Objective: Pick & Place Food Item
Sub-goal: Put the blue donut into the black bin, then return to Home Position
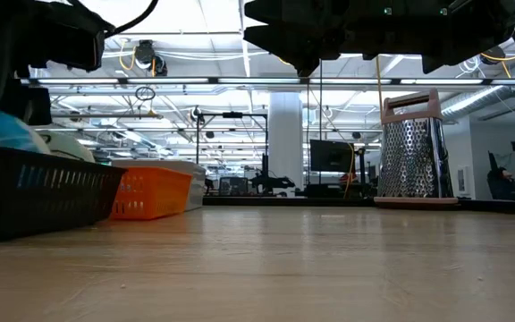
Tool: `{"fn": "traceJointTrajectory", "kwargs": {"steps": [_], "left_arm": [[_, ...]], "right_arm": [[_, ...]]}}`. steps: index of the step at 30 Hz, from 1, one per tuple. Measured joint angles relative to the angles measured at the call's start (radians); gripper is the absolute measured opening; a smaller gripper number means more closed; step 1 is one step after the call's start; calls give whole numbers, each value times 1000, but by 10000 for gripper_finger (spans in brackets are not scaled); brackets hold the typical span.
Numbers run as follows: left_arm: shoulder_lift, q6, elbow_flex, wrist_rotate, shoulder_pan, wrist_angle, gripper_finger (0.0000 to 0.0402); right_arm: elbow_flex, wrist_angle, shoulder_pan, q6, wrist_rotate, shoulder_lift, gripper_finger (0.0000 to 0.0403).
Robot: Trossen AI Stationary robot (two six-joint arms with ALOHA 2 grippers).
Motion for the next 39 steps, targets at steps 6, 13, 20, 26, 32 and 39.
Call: {"fn": "traceJointTrajectory", "kwargs": {"steps": [6, 13, 20, 26, 32, 39], "left_arm": [[-82, 20, 0, 23, 80, -3, 298], [-291, 166, 0, 24, 178, 4, 334], [-651, 546, 17, 35, 191, 82, 342], [-924, 836, 10, 13, 175, -68, 343], [-1082, 834, -191, -312, 173, 4, 341], [-1163, 846, -463, -315, 174, 225, 344]], "right_arm": [[0, 0, 0, 0, 0, 0, 210], [0, -4, 0, 0, 0, 0, 210], [-3, -246, 6, 0, 27, -159, 210], [-3, -654, 6, 9, 111, -473, 210], [-68, -910, 6, 28, 108, -744, 210], [-348, -711, -31, 53, 136, -980, 210]]}}
